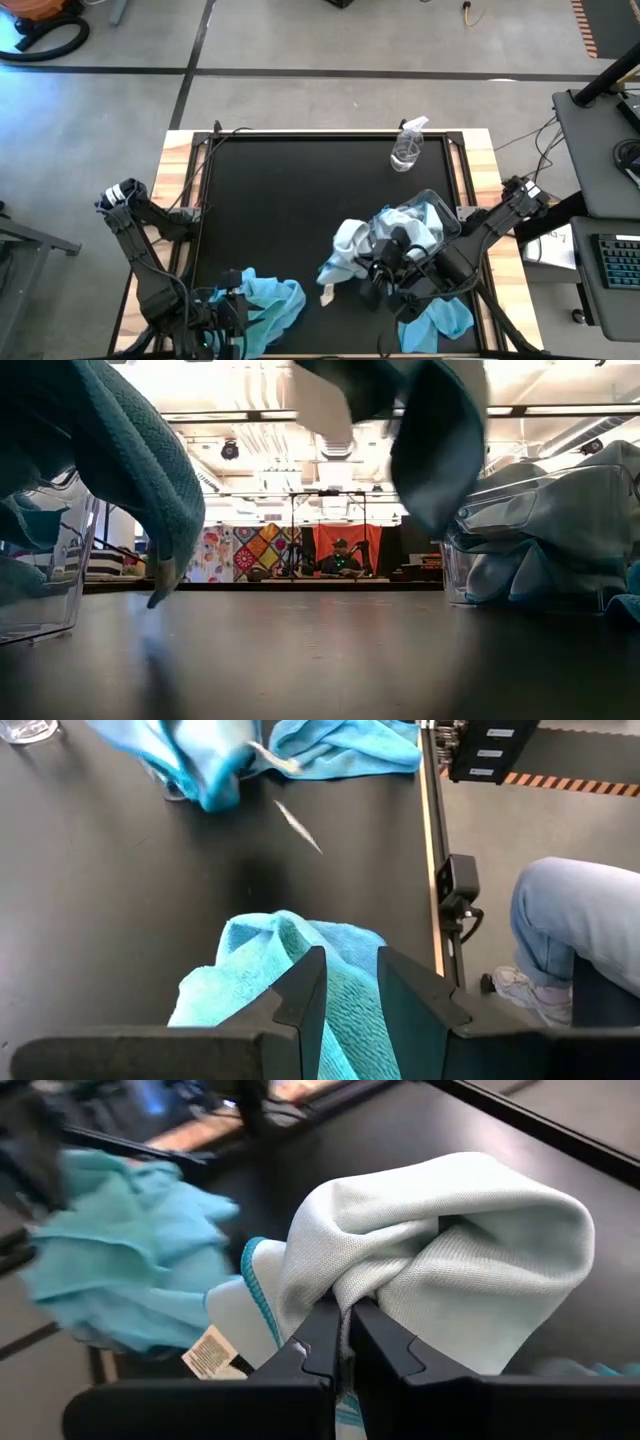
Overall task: Sort microfiber towel by color & place in baskets
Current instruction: Put the white towel into the top transparent bin
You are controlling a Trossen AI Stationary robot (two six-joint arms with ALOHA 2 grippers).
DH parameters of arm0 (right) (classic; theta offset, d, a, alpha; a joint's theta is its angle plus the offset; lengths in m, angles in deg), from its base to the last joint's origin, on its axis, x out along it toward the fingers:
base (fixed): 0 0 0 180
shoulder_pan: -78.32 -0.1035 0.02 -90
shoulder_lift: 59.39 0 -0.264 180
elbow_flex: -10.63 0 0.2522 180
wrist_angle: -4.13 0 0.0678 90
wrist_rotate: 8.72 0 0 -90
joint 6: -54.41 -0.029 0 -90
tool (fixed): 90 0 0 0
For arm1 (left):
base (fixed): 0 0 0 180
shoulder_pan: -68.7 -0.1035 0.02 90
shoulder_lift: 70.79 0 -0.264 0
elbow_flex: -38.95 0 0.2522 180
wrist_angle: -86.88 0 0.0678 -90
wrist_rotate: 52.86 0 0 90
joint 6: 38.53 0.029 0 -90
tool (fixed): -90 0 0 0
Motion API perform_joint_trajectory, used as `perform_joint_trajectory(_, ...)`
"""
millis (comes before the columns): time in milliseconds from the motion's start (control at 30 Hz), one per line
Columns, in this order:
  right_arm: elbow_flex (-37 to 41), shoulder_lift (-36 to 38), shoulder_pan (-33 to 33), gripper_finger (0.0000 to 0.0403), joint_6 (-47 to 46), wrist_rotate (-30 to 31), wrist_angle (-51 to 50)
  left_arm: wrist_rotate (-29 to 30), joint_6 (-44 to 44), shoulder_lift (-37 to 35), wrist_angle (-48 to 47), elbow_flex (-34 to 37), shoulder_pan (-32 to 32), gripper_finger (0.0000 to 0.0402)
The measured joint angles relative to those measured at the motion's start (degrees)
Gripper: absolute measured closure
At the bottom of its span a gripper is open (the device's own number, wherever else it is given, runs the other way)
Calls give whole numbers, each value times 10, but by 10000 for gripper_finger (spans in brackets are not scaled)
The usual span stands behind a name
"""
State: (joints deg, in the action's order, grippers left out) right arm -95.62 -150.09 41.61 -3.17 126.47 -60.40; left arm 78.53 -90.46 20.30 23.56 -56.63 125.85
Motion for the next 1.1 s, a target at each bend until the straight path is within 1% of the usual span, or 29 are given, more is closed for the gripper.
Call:
perform_joint_trajectory(200,0,11,-17,390,-127,20,-141,0,0,0,5,0,7,323)
perform_joint_trajectory(367,0,26,-46,390,-240,39,-250,0,0,0,5,0,8,323)
perform_joint_trajectory(567,0,44,-87,390,-367,73,-355,0,0,0,5,0,8,323)
perform_joint_trajectory(667,0,49,-99,390,-421,75,-393,0,1,0,5,0,8,323)
perform_joint_trajectory(833,3,54,-102,390,-423,75,-392,0,2,0,6,0,8,323)
perform_joint_trajectory(1100,9,69,-100,390,-388,75,-392,0,5,0,6,0,8,323)
